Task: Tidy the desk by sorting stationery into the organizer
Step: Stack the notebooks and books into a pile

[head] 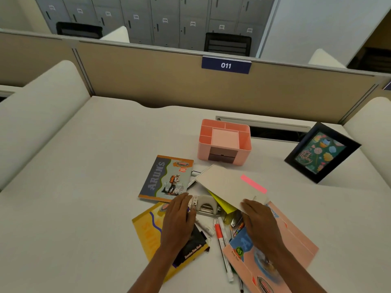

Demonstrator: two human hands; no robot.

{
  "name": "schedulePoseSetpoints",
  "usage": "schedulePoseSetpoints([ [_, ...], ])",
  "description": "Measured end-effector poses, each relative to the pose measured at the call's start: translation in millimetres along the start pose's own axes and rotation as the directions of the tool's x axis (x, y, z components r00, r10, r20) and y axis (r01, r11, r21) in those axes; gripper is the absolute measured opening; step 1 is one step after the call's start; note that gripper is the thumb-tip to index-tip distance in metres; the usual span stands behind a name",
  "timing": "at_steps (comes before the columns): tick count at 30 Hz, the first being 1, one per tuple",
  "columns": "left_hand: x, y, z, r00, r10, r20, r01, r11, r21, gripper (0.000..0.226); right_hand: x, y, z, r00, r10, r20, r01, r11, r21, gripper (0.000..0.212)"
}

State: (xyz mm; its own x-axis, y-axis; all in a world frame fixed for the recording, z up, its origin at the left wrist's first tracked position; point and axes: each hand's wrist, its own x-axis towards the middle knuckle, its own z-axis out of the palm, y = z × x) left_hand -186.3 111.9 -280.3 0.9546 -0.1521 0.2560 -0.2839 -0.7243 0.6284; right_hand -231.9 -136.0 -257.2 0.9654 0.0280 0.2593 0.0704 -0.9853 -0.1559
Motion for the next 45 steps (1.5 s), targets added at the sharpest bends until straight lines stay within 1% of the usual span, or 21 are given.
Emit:
schedulePoseSetpoints([
  [2, -2.8, -0.6, -6.9, 0.998, -0.061, -0.031, 0.06, 0.997, -0.04, 0.032, -1.2, -6.2, -0.9, 1.0, 0.0, -0.012, 0.0, 1.0, -0.005, 0.043],
  [4, -8.2, -3.8, -9.9, 0.997, -0.078, -0.022, 0.077, 0.996, -0.048, 0.021, -3.8, -11.2, 0.3, 1.0, -0.002, -0.013, 0.003, 1.0, 0.005, 0.042],
  [7, -17.9, -11.0, -10.7, 1.0, -0.024, 0.014, 0.024, 1.0, 0.015, 0.013, -8.9, -17.5, 4.3, 1.0, -0.006, -0.009, 0.006, 1.0, 0.012, 0.028],
  [8, -20.7, -13.7, -9.7, 1.0, 0.013, 0.024, -0.015, 0.998, 0.056, 0.013, -10.0, -19.5, 4.6, 1.0, 0.004, -0.001, -0.004, 1.0, 0.011, 0.025],
  [12, -28.5, -21.0, -9.9, 0.987, 0.144, 0.066, -0.153, 0.973, 0.174, 0.026, -10.1, -23.0, 4.3, 0.997, 0.063, 0.045, -0.065, 0.997, 0.048, 0.031],
  [15, -33.6, -27.5, -10.5, 0.977, 0.177, 0.122, -0.198, 0.96, 0.195, 0.035, -9.6, -26.0, 2.3, 0.991, 0.111, 0.081, -0.115, 0.992, 0.051, 0.038],
  [17, -36.4, -29.0, -10.7, 0.973, 0.166, 0.158, -0.196, 0.96, 0.201, 0.039, -7.9, -27.2, 0.5, 0.986, 0.129, 0.108, -0.135, 0.989, 0.053, 0.045],
  [21, -39.2, -24.7, -15.2, 0.973, 0.119, 0.199, -0.163, 0.962, 0.219, 0.039, -3.9, -26.9, -3.6, 0.975, 0.155, 0.159, -0.165, 0.985, 0.053, 0.044],
  [24, -39.1, -24.7, -14.6, 0.975, 0.078, 0.209, -0.115, 0.978, 0.172, 0.034, -2.7, -26.0, -8.8, 0.961, 0.177, 0.211, -0.205, 0.971, 0.122, 0.057],
  [25, -39.0, -24.3, -13.8, 0.975, 0.068, 0.211, -0.103, 0.982, 0.157, 0.033, -2.9, -24.6, -11.3, 0.96, 0.195, 0.203, -0.228, 0.961, 0.156, 0.059],
  [26, -38.5, -23.1, -14.2, 0.977, 0.066, 0.204, -0.099, 0.983, 0.154, 0.032, -3.1, -23.0, -14.9, 0.957, 0.226, 0.182, -0.26, 0.946, 0.191, 0.056],
  [27, -37.9, -20.7, -15.3, 0.979, 0.067, 0.194, -0.099, 0.982, 0.16, 0.031, -4.2, -20.3, -20.2, 0.951, 0.269, 0.151, -0.298, 0.927, 0.227, 0.047],
  [29, -37.2, -10.2, -17.6, 0.98, 0.103, 0.169, -0.133, 0.976, 0.171, 0.032, -12.2, -8.7, -31.1, 0.923, 0.375, 0.085, -0.383, 0.874, 0.299, 0.024],
  [30, -37.9, -3.7, -18.0, 0.976, 0.144, 0.163, -0.171, 0.97, 0.17, 0.031, -18.8, -1.4, -36.4, 0.896, 0.44, 0.057, -0.433, 0.842, 0.322, 0.018],
  [32, -42.3, 8.9, -13.2, 0.958, 0.223, 0.181, -0.251, 0.957, 0.147, 0.025, -35.3, 14.3, -45.4, 0.811, 0.584, 0.037, -0.567, 0.769, 0.295, 0.015],
  [35, -49.2, 29.5, -0.4, 0.949, 0.219, 0.226, -0.244, 0.965, 0.091, 0.025, -62.0, 33.4, -52.6, 0.697, 0.714, 0.062, -0.713, 0.682, 0.165, 0.017],
  [38, -54.8, 48.1, 14.7, 0.934, 0.25, 0.254, -0.282, 0.954, 0.101, 0.023, -83.4, 41.8, -55.3, 0.626, 0.769, 0.128, -0.779, 0.623, 0.064, 0.023],
  [41, -56.8, 60.5, 25.7, 0.907, 0.277, 0.316, -0.333, 0.933, 0.137, 0.023, -93.7, 41.4, -56.9, 0.562, 0.797, 0.222, -0.809, 0.585, -0.052, 0.034],
  [43, -55.4, 65.4, 30.9, 0.896, 0.289, 0.337, -0.358, 0.919, 0.165, 0.024, -95.3, 39.3, -57.9, 0.54, 0.793, 0.282, -0.802, 0.586, -0.111, 0.042],
  [45, -53.2, 70.7, 34.3, 0.895, 0.277, 0.349, -0.361, 0.91, 0.202, 0.03, -95.3, 37.3, -57.6, 0.531, 0.785, 0.321, -0.8, 0.588, -0.115, 0.045],
])
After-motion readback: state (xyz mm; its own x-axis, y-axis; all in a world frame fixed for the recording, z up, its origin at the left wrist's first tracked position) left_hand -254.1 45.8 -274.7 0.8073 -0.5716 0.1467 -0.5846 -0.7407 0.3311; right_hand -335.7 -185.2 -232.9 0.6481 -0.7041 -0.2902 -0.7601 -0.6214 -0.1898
